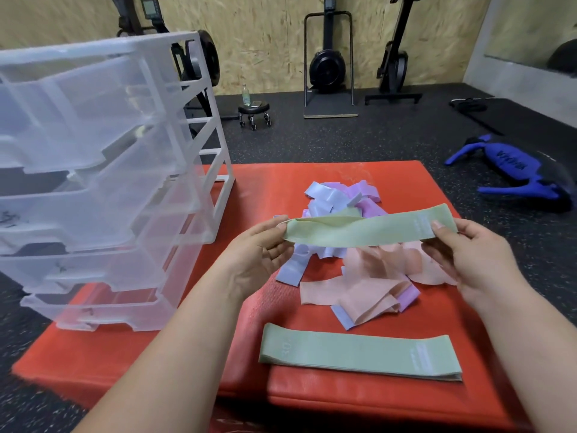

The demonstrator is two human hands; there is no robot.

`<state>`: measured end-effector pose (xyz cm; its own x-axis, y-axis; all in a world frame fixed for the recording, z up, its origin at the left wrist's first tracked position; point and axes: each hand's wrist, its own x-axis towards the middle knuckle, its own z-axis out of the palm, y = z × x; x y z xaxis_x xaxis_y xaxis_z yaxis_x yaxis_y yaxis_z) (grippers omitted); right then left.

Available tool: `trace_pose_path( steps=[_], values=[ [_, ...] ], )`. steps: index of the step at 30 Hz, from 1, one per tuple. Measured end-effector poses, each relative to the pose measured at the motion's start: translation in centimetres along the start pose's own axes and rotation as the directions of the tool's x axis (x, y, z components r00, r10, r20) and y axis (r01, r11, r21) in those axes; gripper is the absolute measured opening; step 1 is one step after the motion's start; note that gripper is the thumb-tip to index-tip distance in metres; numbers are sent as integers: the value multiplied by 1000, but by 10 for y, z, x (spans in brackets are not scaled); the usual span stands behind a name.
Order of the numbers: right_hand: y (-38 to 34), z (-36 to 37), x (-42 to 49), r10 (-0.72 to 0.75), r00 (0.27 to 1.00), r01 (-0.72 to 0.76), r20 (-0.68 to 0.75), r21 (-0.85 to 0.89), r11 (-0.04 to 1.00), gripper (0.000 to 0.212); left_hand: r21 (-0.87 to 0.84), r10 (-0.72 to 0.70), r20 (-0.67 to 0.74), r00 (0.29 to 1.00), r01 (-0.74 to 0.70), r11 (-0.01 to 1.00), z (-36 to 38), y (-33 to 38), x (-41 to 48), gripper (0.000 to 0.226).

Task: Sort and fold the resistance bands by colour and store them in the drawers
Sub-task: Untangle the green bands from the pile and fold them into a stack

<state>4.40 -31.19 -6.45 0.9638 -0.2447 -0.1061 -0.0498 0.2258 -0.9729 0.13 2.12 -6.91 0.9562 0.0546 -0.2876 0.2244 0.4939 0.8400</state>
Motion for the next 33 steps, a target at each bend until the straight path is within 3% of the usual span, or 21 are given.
trace_pose_path(
  steps=[3, 9, 13, 22, 27, 33],
  values=[
    [2, 0, -2, 30, 999, -31, 12, 65, 997, 20, -61, -12, 34, 999, 14, 998, 0, 4, -9, 35],
    [7, -4, -12, 48, 998, -51, 43, 69, 996, 26, 41, 51, 48, 998, -53, 998, 1, 6, -25, 42],
    [8, -8, -22, 73, 996, -76, 47, 62, 995, 28, -24, 19, 38, 999, -19, 1000, 2, 4, -36, 43],
    [6, -12, -37, 111, 993, -112, 41, 35, 993, 25, -183, -88, 35, 996, 93, 979, 11, -2, -52, 17],
    [4, -13, -39, 113, 993, -114, 27, 48, 992, 29, 51, 22, 16, 1000, -23, 998, 8, -5, -51, 26],
    [1, -15, -33, 97, 995, -98, 17, 47, 994, 30, 369, 112, 39, 993, -119, 922, 2, -9, -48, 19]
  ],
)
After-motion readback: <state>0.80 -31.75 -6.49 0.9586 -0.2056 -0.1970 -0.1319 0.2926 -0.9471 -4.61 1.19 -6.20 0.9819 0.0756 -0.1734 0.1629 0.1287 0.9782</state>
